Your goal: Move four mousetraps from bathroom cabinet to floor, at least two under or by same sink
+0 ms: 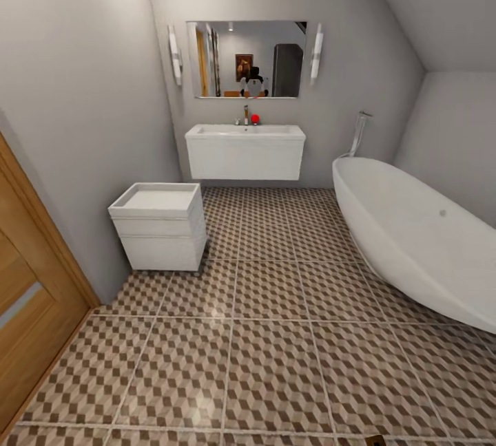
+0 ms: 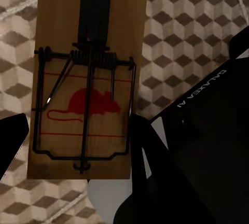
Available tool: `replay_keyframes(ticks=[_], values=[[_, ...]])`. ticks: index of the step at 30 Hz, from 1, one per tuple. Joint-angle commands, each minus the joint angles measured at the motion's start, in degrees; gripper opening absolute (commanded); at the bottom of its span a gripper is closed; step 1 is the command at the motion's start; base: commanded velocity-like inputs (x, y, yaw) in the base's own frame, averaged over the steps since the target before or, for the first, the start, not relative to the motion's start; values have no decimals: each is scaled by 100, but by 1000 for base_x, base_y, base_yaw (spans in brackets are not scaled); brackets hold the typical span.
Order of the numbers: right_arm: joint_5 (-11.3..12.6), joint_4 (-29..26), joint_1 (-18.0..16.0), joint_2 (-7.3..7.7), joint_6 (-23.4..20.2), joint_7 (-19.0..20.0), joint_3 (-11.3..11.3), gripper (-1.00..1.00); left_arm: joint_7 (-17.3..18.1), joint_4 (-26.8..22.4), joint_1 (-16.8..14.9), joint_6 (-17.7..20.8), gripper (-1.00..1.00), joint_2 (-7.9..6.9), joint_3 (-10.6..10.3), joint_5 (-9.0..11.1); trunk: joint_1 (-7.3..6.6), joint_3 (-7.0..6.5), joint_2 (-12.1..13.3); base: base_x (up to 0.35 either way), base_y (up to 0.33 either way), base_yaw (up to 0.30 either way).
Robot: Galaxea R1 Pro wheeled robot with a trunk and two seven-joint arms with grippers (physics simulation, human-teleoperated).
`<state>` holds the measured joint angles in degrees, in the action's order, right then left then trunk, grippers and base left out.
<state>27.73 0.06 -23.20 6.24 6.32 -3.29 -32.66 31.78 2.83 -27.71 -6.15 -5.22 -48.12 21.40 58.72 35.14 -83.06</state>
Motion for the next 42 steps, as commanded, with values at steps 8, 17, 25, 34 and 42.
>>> replay_keyframes(ticks=[8,17,25,34,42], values=[[83,-15,0,0,11,-4,-48,-100,21,18,-6,-44,-100,4,-48,40,1,5,-2,291,0,0],[83,-15,0,0,9,-5,-48,-100,21,20,-6,-44,-100,4,-45,40,1,5,-2,335,0,0],[83,-15,0,0,9,-5,-48,-100,21,19,-6,-44,-100,4,-48,40,1,5,-2,336,0,0],[83,-15,0,0,4,-5,-48,-100,21,20,-6,-44,-100,4,-45,40,1,5,-2,336,0,0],[83,-15,0,0,1,-5,-48,-100,21,22,-6,-44,-100,4,-48,40,1,5,-2,335,0,0]])
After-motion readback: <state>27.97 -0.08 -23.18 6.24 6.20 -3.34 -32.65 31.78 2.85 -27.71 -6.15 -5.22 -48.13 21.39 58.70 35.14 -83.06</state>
